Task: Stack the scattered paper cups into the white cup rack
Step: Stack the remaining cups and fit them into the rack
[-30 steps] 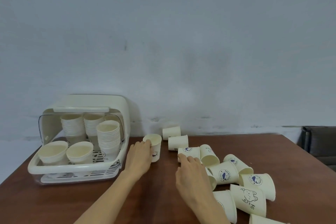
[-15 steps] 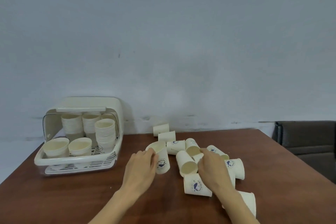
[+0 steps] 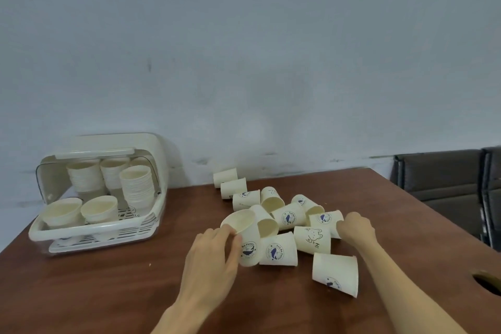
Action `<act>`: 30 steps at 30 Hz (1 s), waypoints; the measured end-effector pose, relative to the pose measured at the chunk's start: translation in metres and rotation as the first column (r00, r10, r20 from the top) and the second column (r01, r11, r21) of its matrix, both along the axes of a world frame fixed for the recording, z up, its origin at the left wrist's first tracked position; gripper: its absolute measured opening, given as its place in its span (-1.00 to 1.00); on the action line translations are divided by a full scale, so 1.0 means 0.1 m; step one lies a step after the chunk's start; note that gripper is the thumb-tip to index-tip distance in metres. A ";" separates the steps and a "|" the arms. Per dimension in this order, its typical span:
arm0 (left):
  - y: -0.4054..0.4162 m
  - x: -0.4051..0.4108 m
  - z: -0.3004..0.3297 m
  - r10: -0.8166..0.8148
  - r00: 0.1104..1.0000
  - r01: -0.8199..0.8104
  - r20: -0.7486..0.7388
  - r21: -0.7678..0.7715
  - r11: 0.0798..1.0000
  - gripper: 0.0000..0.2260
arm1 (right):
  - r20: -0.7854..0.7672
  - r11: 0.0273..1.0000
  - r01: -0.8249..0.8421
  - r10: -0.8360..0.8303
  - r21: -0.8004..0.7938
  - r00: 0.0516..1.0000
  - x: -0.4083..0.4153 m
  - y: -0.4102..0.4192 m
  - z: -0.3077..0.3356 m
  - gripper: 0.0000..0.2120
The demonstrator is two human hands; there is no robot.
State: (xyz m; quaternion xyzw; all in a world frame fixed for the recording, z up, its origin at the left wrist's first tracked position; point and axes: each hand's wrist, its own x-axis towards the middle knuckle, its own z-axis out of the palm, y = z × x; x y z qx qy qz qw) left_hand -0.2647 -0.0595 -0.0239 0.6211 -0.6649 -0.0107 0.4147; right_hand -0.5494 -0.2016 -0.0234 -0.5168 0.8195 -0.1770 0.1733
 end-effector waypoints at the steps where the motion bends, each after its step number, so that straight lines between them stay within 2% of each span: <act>1: 0.01 0.00 -0.01 0.002 1.000 -0.002 0.002 0.006 1.000 -0.89 | 0.019 1.000 -0.003 0.003 -0.006 1.000 0.00 -0.01 -0.02 -0.88; 5: 0.03 0.00 -0.02 0.005 1.000 -0.005 0.020 0.010 1.000 -0.89 | 0.065 0.999 0.008 -0.005 -0.047 0.998 0.03 0.02 -0.07 -0.95; 9: 0.07 0.00 0.01 0.004 1.000 -0.005 0.013 0.013 1.000 -0.89 | 0.092 0.995 0.023 -0.014 -0.095 0.996 0.04 0.01 -0.07 -0.88; 13: 0.13 0.00 0.05 -0.005 1.000 0.005 0.005 0.009 1.000 -0.88 | 0.064 0.987 0.048 -0.038 -0.151 0.997 0.00 0.02 -0.03 -0.77; 19: 0.20 0.01 0.01 -0.014 1.000 0.014 -0.018 0.028 1.000 -0.88 | -0.055 0.955 0.018 -0.036 -0.294 0.998 0.06 0.16 0.17 -0.81; 26: 0.28 0.10 0.05 -0.006 0.999 0.007 -0.047 0.017 1.000 -0.88 | -0.351 0.810 -0.206 0.000 -0.549 0.936 0.35 0.48 0.39 -0.84; 30: 0.35 0.20 0.06 0.006 0.999 -0.006 -0.053 0.006 1.000 -0.88 | -0.416 0.685 -0.328 0.039 -0.651 0.908 0.67 0.72 0.40 -0.92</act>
